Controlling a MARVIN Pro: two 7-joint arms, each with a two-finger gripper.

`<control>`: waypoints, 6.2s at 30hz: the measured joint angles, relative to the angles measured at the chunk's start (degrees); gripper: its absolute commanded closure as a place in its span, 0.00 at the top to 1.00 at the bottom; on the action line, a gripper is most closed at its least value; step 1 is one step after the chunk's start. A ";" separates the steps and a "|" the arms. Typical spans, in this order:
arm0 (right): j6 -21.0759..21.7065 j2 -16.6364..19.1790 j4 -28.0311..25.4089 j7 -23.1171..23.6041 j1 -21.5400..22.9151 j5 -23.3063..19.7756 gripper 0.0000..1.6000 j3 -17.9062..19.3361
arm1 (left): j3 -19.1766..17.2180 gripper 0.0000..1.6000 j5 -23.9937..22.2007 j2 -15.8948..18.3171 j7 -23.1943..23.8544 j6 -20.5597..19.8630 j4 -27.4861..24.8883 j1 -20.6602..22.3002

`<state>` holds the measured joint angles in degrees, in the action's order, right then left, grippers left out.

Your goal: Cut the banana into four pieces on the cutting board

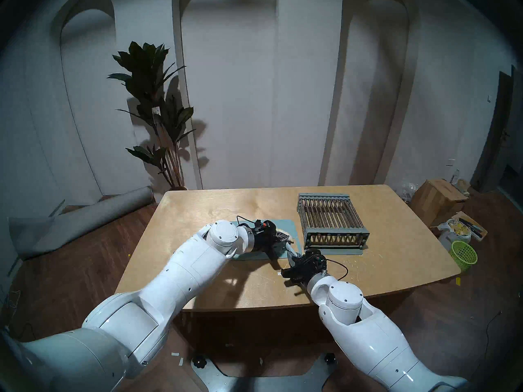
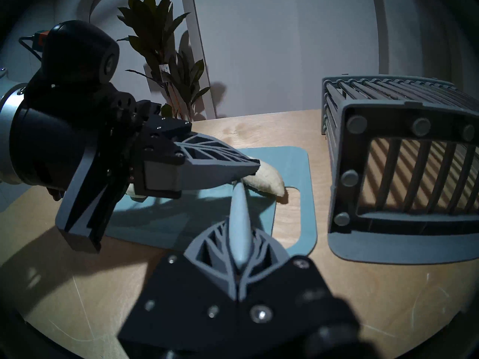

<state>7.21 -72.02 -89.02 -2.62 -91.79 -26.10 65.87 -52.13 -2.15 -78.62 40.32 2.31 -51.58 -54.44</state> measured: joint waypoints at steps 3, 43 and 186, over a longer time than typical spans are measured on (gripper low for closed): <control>0.37 -0.01 -0.02 0.38 0.34 -0.25 0.00 0.01 | 0.18 0.00 0.18 0.25 0.04 -0.26 -0.01 0.42; 5.21 -2.30 -3.57 3.68 2.99 -6.46 0.00 0.86 | -2.38 0.00 -2.74 6.49 -0.03 -1.69 -3.45 -4.69; 28.02 15.66 -50.02 9.85 -37.56 -12.32 0.00 54.70 | -29.33 1.00 6.23 8.61 -57.93 -28.88 -42.80 -25.23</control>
<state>35.22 -56.36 -139.04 7.22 -129.35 -38.41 120.57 -81.46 4.09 -70.01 -17.61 -26.57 -94.37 -79.67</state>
